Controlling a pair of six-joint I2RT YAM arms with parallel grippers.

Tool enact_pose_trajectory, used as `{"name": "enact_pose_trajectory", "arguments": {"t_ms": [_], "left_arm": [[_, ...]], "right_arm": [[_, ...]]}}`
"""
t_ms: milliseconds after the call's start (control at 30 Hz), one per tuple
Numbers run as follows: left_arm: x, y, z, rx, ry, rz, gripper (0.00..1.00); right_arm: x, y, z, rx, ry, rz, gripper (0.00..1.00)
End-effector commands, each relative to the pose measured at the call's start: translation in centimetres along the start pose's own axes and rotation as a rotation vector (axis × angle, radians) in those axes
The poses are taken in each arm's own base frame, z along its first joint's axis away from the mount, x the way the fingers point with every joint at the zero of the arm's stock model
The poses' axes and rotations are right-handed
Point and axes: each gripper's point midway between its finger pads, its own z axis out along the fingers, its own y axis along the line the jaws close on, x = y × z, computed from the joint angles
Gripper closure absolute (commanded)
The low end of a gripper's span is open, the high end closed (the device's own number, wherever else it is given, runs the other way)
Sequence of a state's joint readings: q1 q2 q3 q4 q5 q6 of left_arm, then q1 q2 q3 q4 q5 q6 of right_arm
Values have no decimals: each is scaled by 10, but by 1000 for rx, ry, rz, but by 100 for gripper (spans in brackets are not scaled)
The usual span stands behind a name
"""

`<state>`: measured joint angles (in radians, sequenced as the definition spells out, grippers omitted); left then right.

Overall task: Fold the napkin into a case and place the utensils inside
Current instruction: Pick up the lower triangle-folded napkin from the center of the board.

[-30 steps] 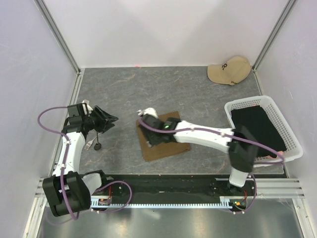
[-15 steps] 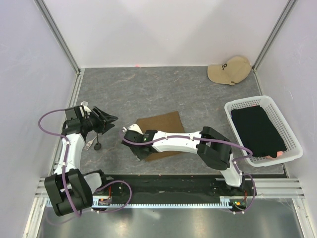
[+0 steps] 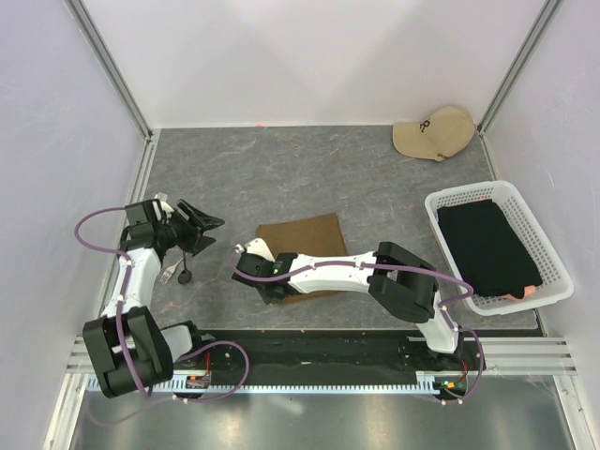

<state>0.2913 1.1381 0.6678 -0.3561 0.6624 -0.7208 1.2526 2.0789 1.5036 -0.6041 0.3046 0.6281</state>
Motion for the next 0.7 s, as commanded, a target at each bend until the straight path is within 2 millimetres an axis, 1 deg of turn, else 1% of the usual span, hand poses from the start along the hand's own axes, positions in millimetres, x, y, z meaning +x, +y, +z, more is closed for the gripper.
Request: {"name": "enact_pose_trajectory", "arguments": {"t_ms": [0,33,67,100,133,167,200,233,267,367,400,433,467,600,633,667], "left_arm": [[6,7,18,0,62,-33,27],[6,4,21,7,76,-24,27],[16,-1,28,12,117,0,27],[19,-3,33,5,132,18,26],[22,-3,40,-5,157,19,26],[31,-7,46,-11,184,32,26],[33,-10,50,-9,192,38,26],[35,-9,56,-17,203,38,26],[40,-12,60,-23,210,48,25],[44,-15,71,-35,207,63,25],[42,-14,73,-45,201,58,25],[55,-16,79,-50,238,76,25],[56,-16,81,-58,238,73,25],[58,-16,93,-81,250,85,25],[61,-16,95,-86,256,89,25],[61,-15,99,-90,260,87,25]], "right_arm": [[12,-16,-3,16,25,14,95],[8,-14,-8,-23,15,29,100],[-1,-10,-14,-69,-11,51,100],[-3,-11,-24,-107,-20,66,100],[-5,-9,-30,-165,-7,83,100],[-10,-7,-34,-197,-26,98,100],[-10,-10,-42,-227,-31,115,100],[-12,-11,-46,-276,-18,142,100],[-18,-10,-50,-309,-36,171,100],[-19,-23,-63,-357,-44,221,100],[-21,-29,-63,-361,-49,242,100],[-22,-29,-66,-386,-48,252,100],[-20,-33,-68,-391,-48,265,100],[-22,-44,-74,-417,-65,312,100],[-27,-47,-76,-429,-77,325,100],[-25,-49,-78,-437,-76,332,100]]}}
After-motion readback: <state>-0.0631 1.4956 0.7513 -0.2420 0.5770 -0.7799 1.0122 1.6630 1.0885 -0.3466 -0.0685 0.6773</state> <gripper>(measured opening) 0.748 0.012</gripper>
